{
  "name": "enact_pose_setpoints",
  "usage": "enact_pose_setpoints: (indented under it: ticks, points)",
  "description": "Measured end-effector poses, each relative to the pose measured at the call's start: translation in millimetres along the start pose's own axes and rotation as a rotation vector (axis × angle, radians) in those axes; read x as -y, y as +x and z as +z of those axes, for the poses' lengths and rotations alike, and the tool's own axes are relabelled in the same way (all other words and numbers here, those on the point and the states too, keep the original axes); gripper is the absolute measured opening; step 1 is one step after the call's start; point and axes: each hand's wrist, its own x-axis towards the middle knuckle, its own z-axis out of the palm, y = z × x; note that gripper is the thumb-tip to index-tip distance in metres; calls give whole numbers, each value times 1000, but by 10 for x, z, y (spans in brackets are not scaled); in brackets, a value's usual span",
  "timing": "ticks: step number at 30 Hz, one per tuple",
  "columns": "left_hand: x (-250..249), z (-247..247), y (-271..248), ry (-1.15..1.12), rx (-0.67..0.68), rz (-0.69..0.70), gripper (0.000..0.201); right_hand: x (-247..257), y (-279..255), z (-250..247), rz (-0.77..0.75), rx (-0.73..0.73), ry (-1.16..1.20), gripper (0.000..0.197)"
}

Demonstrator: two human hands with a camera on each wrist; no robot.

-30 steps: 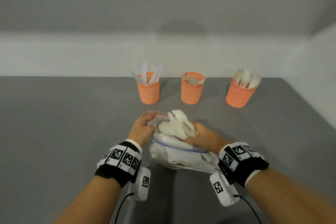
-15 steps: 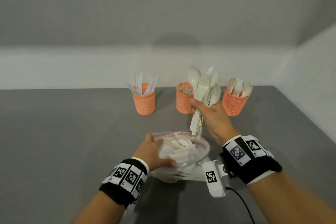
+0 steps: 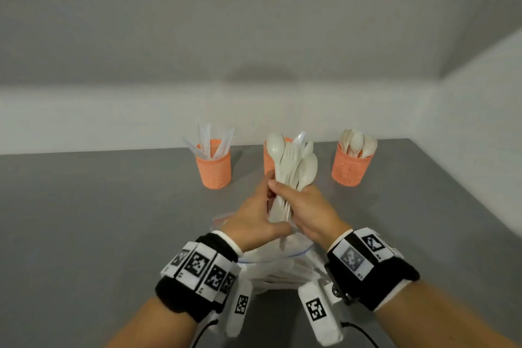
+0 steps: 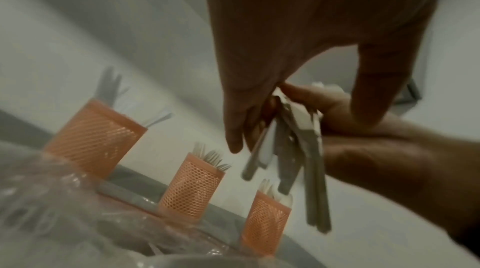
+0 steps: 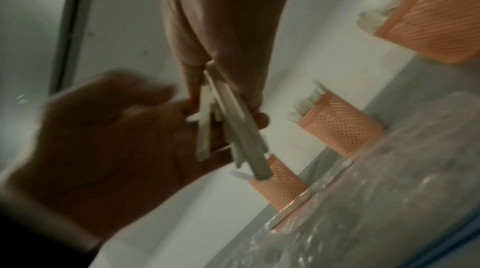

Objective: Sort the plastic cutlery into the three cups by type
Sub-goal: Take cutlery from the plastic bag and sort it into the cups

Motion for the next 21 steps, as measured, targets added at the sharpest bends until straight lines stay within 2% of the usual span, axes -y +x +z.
enact_pose_setpoints:
  ticks: [4, 6, 9, 12, 16, 18, 20, 21]
  points:
    - [54, 97, 113, 10, -135, 27, 99, -82, 47, 108, -17, -79, -110, 40]
    - [73, 116, 153, 59, -170, 43, 85, -93, 61, 144, -6, -78, -176, 44]
    - [97, 131, 208, 125, -252, 38, 51, -75, 64, 161, -10, -50, -311, 41]
    - [174, 109, 266, 88, -321, -2, 37, 6, 62, 170, -8, 4, -440, 37]
    - [161, 20, 285, -103, -362, -18, 25, 135, 87, 170, -20, 93, -583, 17]
    - [128, -67, 287, -223, -324, -63, 15, 173, 145, 164, 13, 100, -574, 23]
    - [126, -172, 318, -371, -269, -106, 17, 184, 247, 136, 0, 83, -599, 31]
    - [132, -215, 337, -434, -252, -129, 19, 186, 290, 132, -23, 61, -601, 29]
